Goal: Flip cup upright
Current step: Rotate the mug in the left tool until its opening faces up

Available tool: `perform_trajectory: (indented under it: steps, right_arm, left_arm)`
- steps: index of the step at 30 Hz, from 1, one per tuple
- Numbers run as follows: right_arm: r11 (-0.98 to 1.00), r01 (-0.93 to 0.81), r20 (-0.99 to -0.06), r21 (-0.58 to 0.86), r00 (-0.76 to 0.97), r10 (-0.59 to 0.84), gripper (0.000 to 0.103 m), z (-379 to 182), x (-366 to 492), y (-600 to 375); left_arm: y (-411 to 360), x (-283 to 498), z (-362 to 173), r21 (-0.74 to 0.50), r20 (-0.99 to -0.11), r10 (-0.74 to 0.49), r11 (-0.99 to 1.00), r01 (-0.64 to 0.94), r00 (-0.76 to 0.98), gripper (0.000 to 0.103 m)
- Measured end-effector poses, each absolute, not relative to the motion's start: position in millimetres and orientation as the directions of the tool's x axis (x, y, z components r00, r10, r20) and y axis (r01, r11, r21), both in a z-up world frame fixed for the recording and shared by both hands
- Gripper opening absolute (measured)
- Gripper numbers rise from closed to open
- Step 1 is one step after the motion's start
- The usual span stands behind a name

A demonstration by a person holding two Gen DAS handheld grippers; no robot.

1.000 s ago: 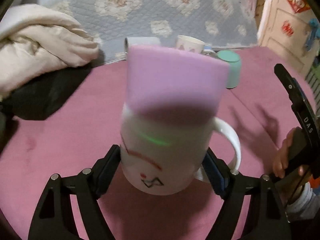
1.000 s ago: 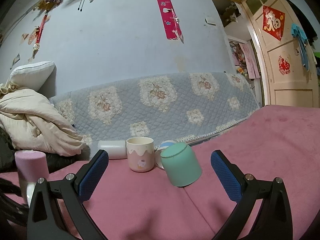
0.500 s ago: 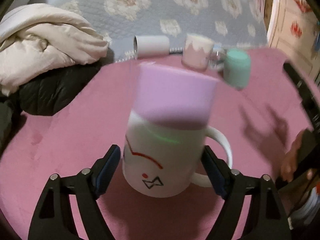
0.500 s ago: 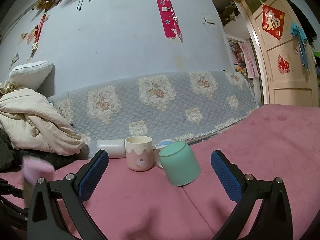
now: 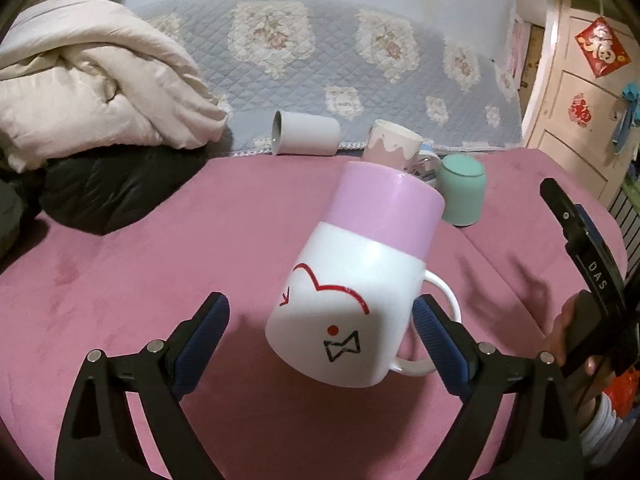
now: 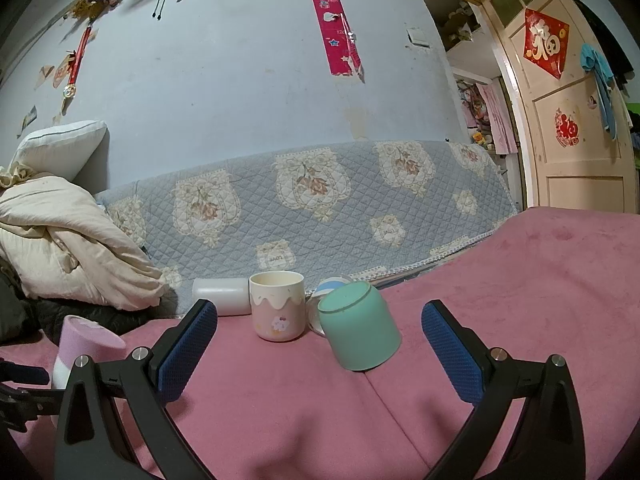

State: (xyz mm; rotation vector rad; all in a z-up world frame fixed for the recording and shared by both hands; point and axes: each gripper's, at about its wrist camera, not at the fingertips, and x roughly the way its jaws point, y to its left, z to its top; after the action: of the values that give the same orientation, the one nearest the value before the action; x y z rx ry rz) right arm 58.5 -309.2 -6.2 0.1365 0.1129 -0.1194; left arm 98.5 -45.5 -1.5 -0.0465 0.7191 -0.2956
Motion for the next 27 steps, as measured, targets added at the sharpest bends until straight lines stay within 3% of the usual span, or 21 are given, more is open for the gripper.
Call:
perform_trajectory:
  steps: [6,9,14,21,27]
  right_arm:
    - [0.983,0.127,-0.12,0.13,0.986,-0.111,0.103,-5,61,-309]
    - [0.984,0.127,-0.124,0.127,0.986,-0.111,0.103,-6,59,-310]
    - [0.983,0.127,-0.122,0.131,0.986,-0.112,0.103,-6,60,-311]
    - [0.983,0.124,-0.128,0.132,0.986,-0.107,0.103,-7,59,-311]
    - [0.983,0.125,-0.13,0.131,0.986,-0.108,0.103,-7,60,-311]
  left_arm:
    - [-45,115,-8,-0.26,-0.62,-0.394,0.919,0.296,0.679,0.093]
    - [-46,131,-11,-0.248,-0.63,-0.366,0.931,0.269,0.685,0.092]
    - [-48,140,-10,-0.375,-0.602,-0.506,0.862,0.341,0.618,0.092]
    - [-58,121,2,-0.334,-0.55,-0.56,0.828,0.451,0.62,0.1]
    - [-87,144,-22,-0.26,-0.675,-0.507,0.843,0.471,0.535,0.102]
